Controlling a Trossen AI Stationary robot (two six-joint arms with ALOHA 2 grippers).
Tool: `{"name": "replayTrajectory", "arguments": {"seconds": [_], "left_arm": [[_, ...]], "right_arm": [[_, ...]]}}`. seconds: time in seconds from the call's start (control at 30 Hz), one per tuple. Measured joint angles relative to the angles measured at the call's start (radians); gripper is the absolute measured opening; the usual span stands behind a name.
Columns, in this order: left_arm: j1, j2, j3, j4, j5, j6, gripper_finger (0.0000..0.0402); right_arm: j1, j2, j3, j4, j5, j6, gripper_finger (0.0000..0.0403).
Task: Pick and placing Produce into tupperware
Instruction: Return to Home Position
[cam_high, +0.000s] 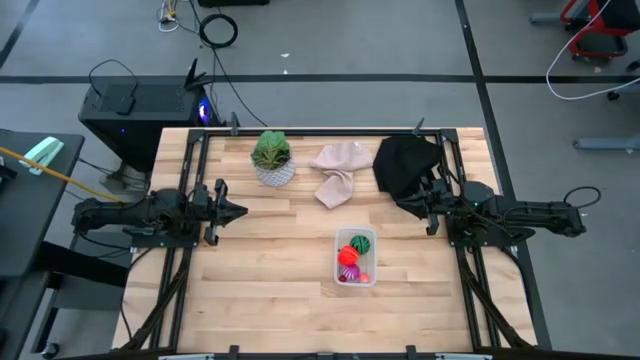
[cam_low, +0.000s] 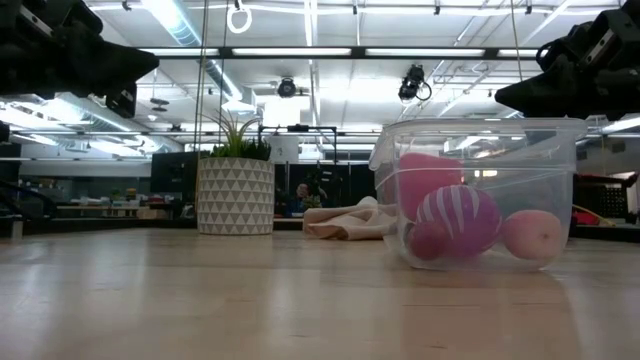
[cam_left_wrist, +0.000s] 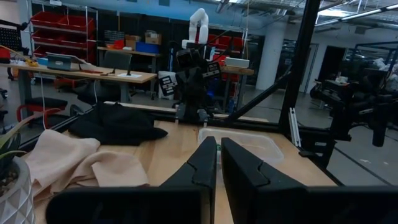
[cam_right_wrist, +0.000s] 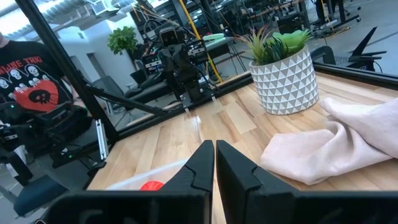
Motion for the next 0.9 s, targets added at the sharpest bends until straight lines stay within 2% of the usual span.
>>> {"name": "replayTrajectory", "arguments": {"seconds": [0.4,0.9], "left_arm": [[0.000,0.001,0.000,0.000,0.000,0.000,0.0040],[0.000,0.001,0.000,0.000,0.000,0.000,0.0030]], "right_arm": [[0.000,0.000,0.000,0.000,0.000,0.000,0.0023],[0.000,0.000,0.000,0.000,0.000,0.000,0.0023]]}}
